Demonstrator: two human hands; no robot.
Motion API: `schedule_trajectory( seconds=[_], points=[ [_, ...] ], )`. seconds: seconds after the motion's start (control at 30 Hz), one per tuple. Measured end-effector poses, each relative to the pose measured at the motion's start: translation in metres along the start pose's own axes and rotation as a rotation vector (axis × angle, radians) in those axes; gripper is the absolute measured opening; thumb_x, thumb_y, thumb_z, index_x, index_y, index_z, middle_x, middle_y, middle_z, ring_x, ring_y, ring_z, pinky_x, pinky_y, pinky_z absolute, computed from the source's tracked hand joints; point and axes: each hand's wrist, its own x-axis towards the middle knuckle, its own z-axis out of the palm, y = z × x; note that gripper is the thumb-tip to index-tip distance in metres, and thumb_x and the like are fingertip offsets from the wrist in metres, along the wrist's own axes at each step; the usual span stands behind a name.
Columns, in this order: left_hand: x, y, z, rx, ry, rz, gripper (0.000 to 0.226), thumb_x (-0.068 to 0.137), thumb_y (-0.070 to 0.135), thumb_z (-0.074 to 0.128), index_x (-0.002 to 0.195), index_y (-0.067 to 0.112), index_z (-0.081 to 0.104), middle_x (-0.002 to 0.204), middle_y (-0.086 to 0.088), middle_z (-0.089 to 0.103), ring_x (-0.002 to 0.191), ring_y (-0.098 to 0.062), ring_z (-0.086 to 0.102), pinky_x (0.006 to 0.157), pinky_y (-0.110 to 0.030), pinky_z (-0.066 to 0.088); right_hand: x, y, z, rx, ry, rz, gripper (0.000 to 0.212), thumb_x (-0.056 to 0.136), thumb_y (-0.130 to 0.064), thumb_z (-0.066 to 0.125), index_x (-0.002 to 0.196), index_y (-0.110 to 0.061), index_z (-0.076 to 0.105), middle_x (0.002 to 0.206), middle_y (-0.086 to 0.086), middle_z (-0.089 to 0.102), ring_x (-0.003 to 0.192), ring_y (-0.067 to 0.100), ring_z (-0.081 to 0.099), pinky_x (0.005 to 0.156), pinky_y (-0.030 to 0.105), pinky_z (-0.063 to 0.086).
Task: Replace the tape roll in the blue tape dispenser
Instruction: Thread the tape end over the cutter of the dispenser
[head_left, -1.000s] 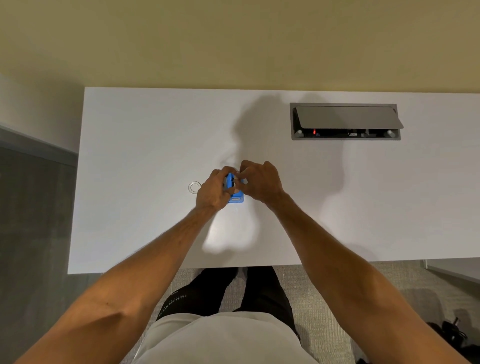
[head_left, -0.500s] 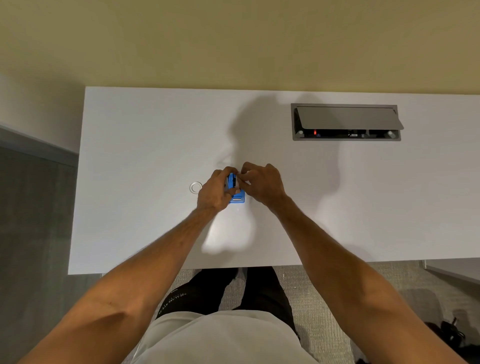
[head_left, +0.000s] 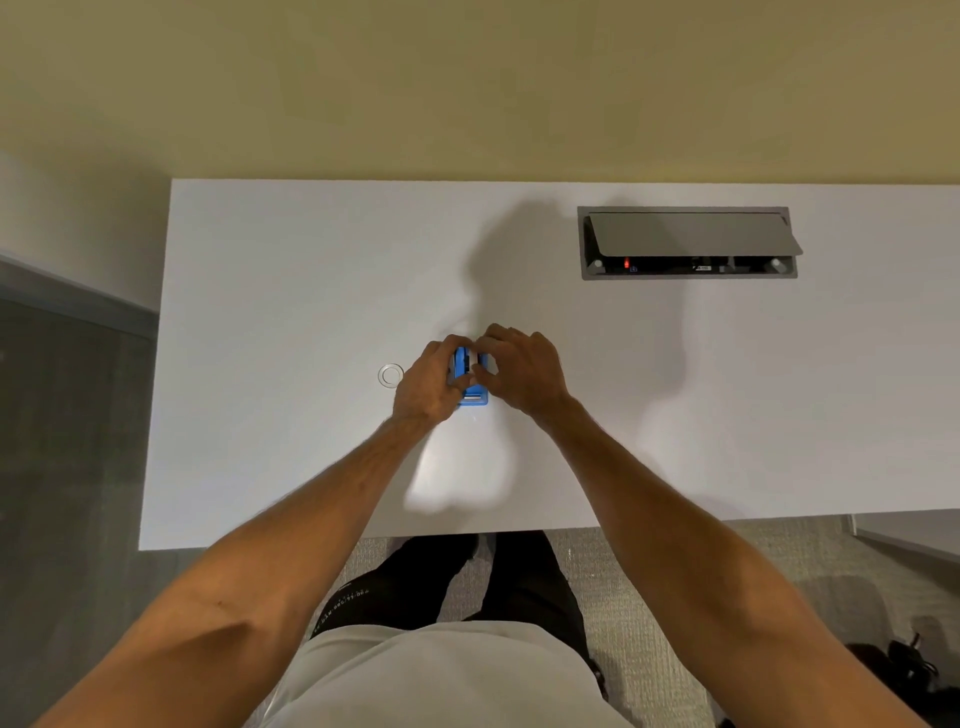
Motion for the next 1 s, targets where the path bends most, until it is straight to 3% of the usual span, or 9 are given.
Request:
schedule_trajectory(
  seconds=[0.2, 0.47, 0.7, 0.8, 1.0],
  points=[
    [0.001, 0.001, 0.002, 0.023, 0.02, -0.01, 0.046, 0.099, 0.025, 0.07, 0.143, 0.028, 0.055, 0.137, -0.006, 0.062, 0.115, -0.031, 0.07, 0.095, -0.05, 0.062, 0.007, -0.002, -0.005, -0.049, -0.091, -0.021, 0.038, 0.1, -0.057, 0.052, 0.104, -0.025, 0.073, 0.102, -0.007, 0.069, 0.069, 0.017, 0.065, 0.073, 0.032, 0.054],
    [-0.002, 0.007, 0.005, 0.011, 0.047, -0.034, 0.041, 0.095, 0.021, 0.069, 0.133, 0.033, 0.055, 0.127, -0.003, 0.064, 0.102, -0.03, 0.073, 0.086, -0.047, 0.065, 0.013, -0.001, -0.006, -0.099, -0.084, -0.024, 0.036, 0.103, -0.042, 0.048, 0.092, -0.021, 0.075, 0.095, -0.004, 0.069, 0.067, 0.018, 0.064, 0.073, 0.032, 0.05],
    [0.001, 0.006, 0.005, -0.036, 0.036, -0.018, 0.042, 0.093, 0.016, 0.071, 0.129, 0.03, 0.055, 0.127, -0.005, 0.064, 0.102, -0.029, 0.073, 0.085, -0.045, 0.064, 0.007, 0.0, -0.003, -0.036, -0.045, -0.039, 0.034, 0.1, -0.049, 0.055, 0.105, -0.022, 0.075, 0.096, -0.005, 0.071, 0.066, 0.018, 0.063, 0.071, 0.032, 0.052],
    [0.0, 0.004, 0.006, -0.086, 0.023, -0.013, 0.045, 0.097, 0.029, 0.075, 0.136, 0.026, 0.053, 0.131, -0.005, 0.063, 0.108, -0.026, 0.07, 0.092, -0.044, 0.063, 0.002, 0.0, -0.001, 0.016, -0.004, -0.044, 0.031, 0.098, -0.046, 0.06, 0.115, -0.023, 0.071, 0.098, -0.004, 0.071, 0.066, 0.018, 0.061, 0.067, 0.033, 0.052],
    [0.0, -0.002, 0.005, -0.039, 0.032, 0.007, 0.041, 0.102, 0.028, 0.068, 0.141, 0.023, 0.055, 0.133, -0.007, 0.065, 0.115, -0.03, 0.068, 0.098, -0.049, 0.061, 0.004, 0.003, 0.005, 0.045, 0.009, -0.053, 0.039, 0.097, -0.051, 0.061, 0.115, -0.018, 0.072, 0.101, -0.003, 0.074, 0.064, 0.014, 0.049, 0.063, 0.027, 0.035]
  ],
)
